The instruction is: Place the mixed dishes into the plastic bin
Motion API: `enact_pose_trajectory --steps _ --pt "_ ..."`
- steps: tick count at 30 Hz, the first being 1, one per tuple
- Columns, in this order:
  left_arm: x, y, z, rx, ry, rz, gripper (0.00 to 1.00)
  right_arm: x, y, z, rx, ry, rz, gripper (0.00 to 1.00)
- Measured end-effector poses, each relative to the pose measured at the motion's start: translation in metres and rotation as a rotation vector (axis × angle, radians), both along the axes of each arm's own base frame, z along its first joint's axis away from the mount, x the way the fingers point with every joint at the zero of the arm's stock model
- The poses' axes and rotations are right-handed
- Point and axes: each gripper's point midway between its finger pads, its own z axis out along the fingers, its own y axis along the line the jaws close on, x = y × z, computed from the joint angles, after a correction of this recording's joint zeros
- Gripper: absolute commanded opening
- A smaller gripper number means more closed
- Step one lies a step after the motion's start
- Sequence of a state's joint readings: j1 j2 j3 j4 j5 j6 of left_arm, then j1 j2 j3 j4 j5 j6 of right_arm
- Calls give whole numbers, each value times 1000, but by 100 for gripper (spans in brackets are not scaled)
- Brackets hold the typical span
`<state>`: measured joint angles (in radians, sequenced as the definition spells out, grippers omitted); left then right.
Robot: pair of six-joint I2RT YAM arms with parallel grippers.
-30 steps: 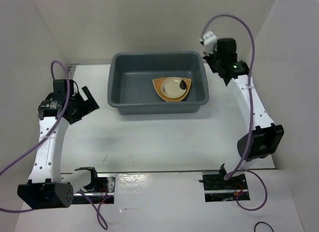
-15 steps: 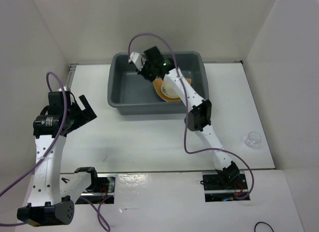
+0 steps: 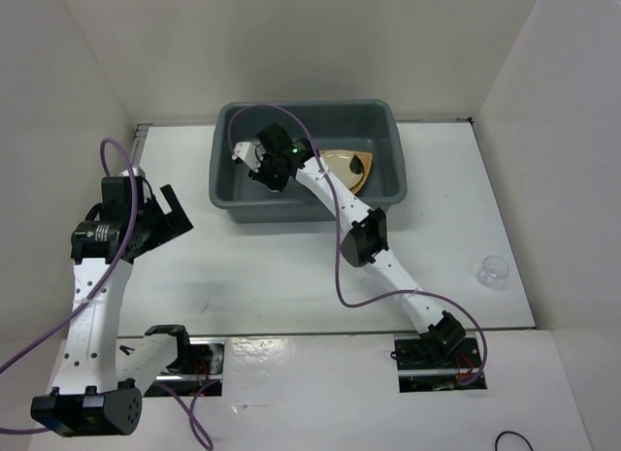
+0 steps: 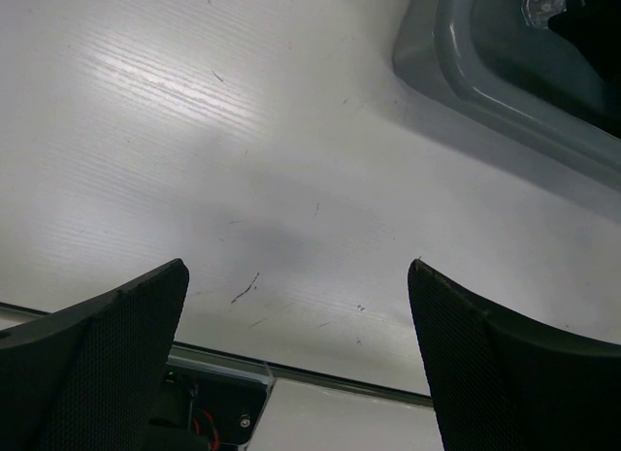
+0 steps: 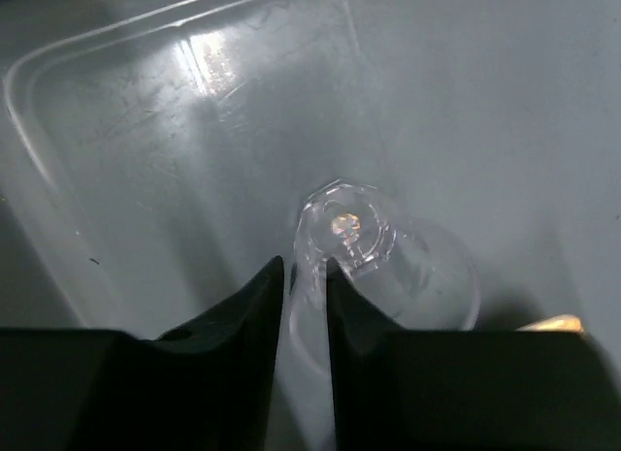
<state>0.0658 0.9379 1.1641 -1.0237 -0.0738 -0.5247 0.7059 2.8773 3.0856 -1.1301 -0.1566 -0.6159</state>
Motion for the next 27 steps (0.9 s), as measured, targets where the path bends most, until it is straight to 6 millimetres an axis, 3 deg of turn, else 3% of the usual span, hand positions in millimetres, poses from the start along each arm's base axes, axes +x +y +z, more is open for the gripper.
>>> enact_pose_trajectory --steps 2,10,11,13,16,19,21,22,24,27 --pt "0 -1 0 0 0 -3 100 -2 1 -1 -6 0 0 48" --pt "0 0 -5 0 11 -1 100 1 -4 10 -56 -60 -38 90" --pt "0 0 -5 2 11 1 100 3 -6 18 -54 -74 -52 98" --pt "0 2 -5 8 11 11 100 7 -11 47 -29 -111 -97 98" --pt "-1 6 -5 22 13 30 100 16 -34 118 35 -206 -203 98" --pt "0 9 -5 29 14 54 100 31 -93 198 104 -298 -356 98" --pt "0 11 -6 33 17 68 100 46 -167 241 131 -337 -526 98" --pt "0 12 -7 37 22 75 100 53 -209 249 121 -333 -609 98" --pt "0 15 -8 37 30 94 100 56 -301 248 63 -288 -773 98" --pt "-1 24 -10 37 41 145 100 33 -428 205 -55 -134 -1009 92"
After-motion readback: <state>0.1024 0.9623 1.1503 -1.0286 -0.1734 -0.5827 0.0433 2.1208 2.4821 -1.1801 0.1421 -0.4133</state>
